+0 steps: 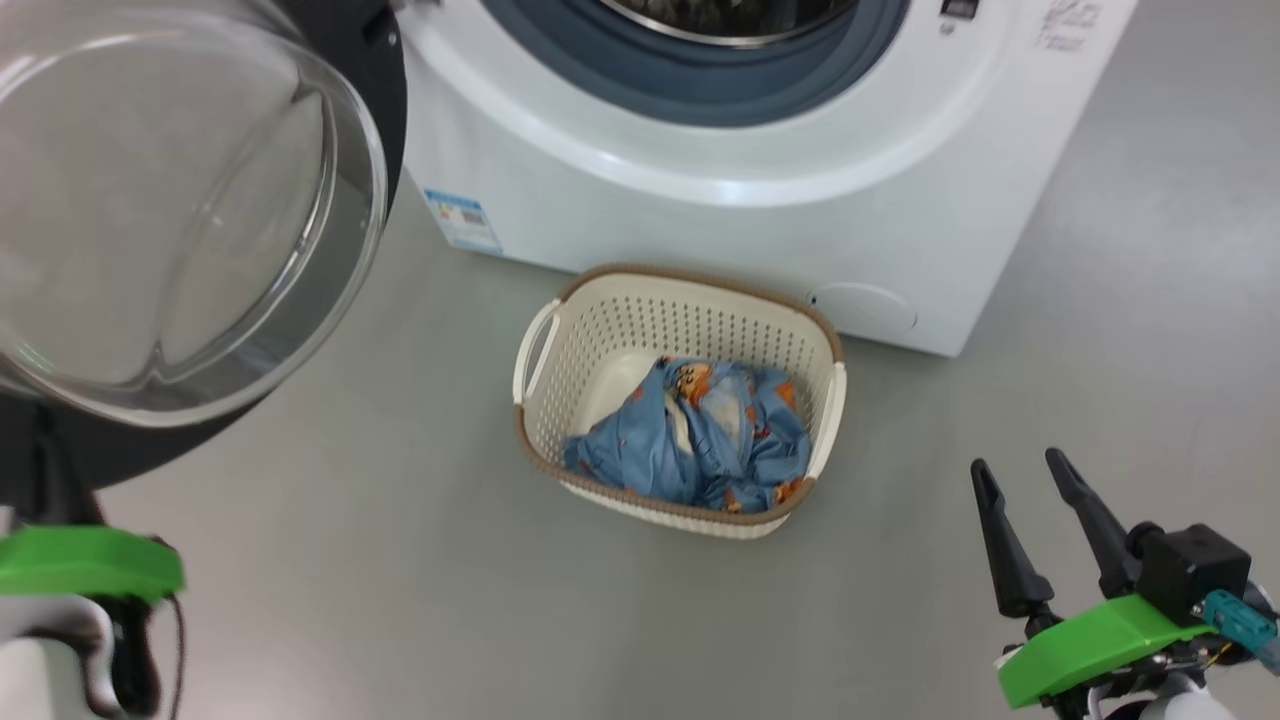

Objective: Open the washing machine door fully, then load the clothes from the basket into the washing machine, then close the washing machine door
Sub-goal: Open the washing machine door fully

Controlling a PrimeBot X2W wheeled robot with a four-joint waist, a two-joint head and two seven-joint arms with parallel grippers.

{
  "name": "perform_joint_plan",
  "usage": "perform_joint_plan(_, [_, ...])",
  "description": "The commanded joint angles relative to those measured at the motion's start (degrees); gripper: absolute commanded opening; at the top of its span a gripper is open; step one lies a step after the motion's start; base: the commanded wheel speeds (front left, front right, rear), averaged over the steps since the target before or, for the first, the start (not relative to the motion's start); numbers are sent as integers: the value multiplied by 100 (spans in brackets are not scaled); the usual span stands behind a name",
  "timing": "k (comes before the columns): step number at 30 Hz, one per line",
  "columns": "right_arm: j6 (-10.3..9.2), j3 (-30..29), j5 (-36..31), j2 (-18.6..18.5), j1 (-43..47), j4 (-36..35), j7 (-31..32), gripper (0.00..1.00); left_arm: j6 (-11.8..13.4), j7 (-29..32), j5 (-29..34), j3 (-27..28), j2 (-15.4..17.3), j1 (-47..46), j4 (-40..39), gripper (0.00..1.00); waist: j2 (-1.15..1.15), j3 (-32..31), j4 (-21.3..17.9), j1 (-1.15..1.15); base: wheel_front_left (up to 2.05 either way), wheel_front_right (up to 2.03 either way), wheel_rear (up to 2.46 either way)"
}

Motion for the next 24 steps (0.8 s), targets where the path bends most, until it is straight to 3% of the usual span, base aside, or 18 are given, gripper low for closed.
perform_joint_plan(1, [9,157,96,54,58,-24,-143,100,-14,-30,96,-13,195,256,-277,0,0,-516,-291,0,0,0,0])
perform_joint_plan(10, [9,103,267,187,149,292,-411,100,-14,-30,74,-588,-53,1005,-733,0,0,-980,-800,0,0,0,0])
perform_joint_plan(24, [9,172,392,269,229,338,-601,100,4,-30,-232,-960,-325,1971,-1514,0,0,-1304,-1602,0,0,0,0])
